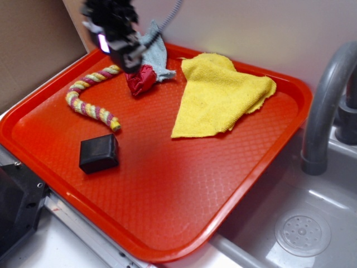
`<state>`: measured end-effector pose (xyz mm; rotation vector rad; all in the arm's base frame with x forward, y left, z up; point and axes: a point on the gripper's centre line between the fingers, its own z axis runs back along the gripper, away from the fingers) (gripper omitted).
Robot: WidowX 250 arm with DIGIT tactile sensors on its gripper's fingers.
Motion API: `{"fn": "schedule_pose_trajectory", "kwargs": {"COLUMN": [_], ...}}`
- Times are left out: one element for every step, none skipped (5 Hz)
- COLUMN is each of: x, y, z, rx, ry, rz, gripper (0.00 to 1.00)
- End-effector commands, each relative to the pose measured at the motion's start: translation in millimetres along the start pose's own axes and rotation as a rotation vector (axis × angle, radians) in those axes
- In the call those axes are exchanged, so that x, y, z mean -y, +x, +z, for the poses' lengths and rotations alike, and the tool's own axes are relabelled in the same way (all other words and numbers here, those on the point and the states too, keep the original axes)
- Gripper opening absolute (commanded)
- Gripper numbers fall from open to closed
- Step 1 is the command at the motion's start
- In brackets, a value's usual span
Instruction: Grab the yellow duck.
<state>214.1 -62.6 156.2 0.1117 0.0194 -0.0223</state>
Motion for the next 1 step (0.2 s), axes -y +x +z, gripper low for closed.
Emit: {"fn": "schedule_pose_trajectory", "kwargs": {"x": [-4.7], "y": [-31.5], "z": [22.1], "rx": [-0.001], "ry": [-0.118], "rz": [0.101], "gripper": [0.0]}}
